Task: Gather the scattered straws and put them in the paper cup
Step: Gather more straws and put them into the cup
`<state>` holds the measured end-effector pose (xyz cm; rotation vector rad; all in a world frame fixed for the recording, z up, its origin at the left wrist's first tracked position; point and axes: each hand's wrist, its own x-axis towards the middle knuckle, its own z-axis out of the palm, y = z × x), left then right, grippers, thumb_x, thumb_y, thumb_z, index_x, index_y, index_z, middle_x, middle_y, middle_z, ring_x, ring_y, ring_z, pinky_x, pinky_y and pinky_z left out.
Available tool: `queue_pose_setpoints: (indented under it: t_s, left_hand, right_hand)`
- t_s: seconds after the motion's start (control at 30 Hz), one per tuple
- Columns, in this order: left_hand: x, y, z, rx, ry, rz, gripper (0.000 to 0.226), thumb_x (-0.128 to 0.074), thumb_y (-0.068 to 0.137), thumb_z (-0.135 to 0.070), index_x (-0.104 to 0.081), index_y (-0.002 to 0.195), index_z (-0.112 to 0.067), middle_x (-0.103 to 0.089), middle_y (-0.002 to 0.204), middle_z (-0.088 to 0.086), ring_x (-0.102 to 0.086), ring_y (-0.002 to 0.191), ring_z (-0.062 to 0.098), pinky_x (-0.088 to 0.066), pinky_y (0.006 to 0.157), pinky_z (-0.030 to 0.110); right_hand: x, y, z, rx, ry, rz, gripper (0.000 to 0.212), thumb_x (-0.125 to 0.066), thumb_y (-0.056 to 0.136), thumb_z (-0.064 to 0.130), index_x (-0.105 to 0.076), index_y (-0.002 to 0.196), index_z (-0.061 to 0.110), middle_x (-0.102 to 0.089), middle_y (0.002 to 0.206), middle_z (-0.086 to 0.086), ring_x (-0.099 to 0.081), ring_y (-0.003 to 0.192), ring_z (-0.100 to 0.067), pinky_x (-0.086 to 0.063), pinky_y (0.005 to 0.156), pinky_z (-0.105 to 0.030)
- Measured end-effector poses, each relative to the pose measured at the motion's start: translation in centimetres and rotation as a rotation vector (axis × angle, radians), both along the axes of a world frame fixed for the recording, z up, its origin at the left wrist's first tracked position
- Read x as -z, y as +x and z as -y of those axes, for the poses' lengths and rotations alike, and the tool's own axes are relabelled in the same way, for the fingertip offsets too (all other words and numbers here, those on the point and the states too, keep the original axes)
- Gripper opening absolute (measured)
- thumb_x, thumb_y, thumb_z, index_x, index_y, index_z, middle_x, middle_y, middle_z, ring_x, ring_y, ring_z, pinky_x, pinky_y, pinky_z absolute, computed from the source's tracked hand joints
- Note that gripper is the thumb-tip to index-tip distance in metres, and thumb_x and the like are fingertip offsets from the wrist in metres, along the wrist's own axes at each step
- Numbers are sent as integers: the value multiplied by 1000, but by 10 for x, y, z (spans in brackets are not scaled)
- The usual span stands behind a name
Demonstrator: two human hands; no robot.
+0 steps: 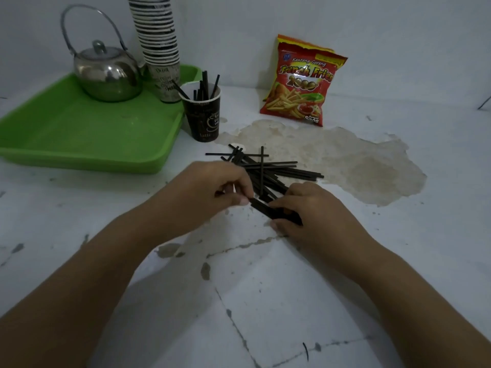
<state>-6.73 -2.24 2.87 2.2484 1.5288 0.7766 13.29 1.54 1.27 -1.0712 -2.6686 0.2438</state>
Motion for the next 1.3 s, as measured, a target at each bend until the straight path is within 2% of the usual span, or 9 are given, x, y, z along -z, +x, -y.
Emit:
queue_pose_setpoints:
  t_s: [0.1, 0.2, 0.27, 0.37, 0.63, 0.83, 0.93, 1.2, 1.3]
  left_hand:
    - [8, -5, -6, -147, 173, -9, 15, -69, 79, -16, -67, 94, -18, -65, 79, -5, -55, 67, 6, -46, 60, 20]
    - [20, -7, -13, -308, 226, 41, 16, -70, 79, -13, -67, 95, -17, -66, 83, -2, -56, 67, 7, -45, 62, 19]
    - [27, -6, -18, -363, 220, 51, 13, -67, 81, -13, -67, 93, -16, -65, 83, -2, -56, 68, 12, -44, 63, 19]
    - [34, -6, -25, -421, 185, 19, 15, -63, 84, -13, -68, 98, -13, -60, 86, -3, -49, 72, 8, -35, 62, 8]
    - [39, -3, -25, -462, 91, -51, 34, -64, 84, -28, -61, 114, -13, -56, 108, 4, -48, 103, 18, -31, 81, 21]
    - [34, -3, -25, -477, 48, -83, 26, -62, 86, -21, -62, 111, -12, -60, 98, 6, -45, 83, 11, -33, 73, 23]
    - [31, -4, -24, -472, 25, -132, 21, -59, 87, -17, -65, 106, -10, -63, 94, 8, -48, 78, 15, -38, 70, 29]
    - [22, -2, -18, -433, 2, -227, 27, -53, 89, -16, -65, 113, -15, -69, 93, 9, -60, 78, 22, -48, 68, 32]
    - [21, -2, -17, -427, -5, -258, 26, -52, 88, -15, -67, 109, -15, -68, 88, 9, -58, 72, 21, -47, 62, 33]
  right_hand:
    - [0, -2, 2, 8, -13, -26, 33, -62, 84, 30, -63, 116, 20, -61, 100, -3, -50, 95, -19, -32, 71, -25]
    - [2, -5, 3, 30, -13, -36, 33, -63, 84, 31, -63, 115, 18, -61, 101, -3, -51, 97, -20, -37, 75, -28]
    - [2, -5, 4, 50, 4, -39, 29, -63, 84, 30, -65, 110, 17, -61, 98, -3, -52, 95, -22, -41, 77, -33]
    - [1, -3, 3, 90, 24, -16, 24, -62, 84, 32, -68, 102, 18, -60, 94, -2, -52, 93, -22, -43, 79, -37]
    - [0, -5, 4, 94, -2, 12, 17, -58, 87, 29, -68, 95, 17, -59, 94, -1, -51, 93, -19, -41, 82, -34]
    - [2, -9, 9, 102, 23, 17, 13, -54, 84, 24, -63, 87, 15, -58, 89, -2, -50, 86, -19, -38, 77, -31]
    - [3, -11, 10, 96, 23, 39, 13, -52, 84, 24, -61, 87, 15, -57, 89, -2, -50, 85, -19, -34, 74, -29]
    - [8, -10, 10, 51, 75, 130, 9, -55, 82, 14, -59, 79, 6, -56, 80, -10, -53, 75, -27, -32, 65, -31]
    - [7, -10, 9, 49, 56, 84, 7, -55, 83, 11, -57, 79, 6, -54, 78, -9, -51, 72, -27, -31, 65, -30]
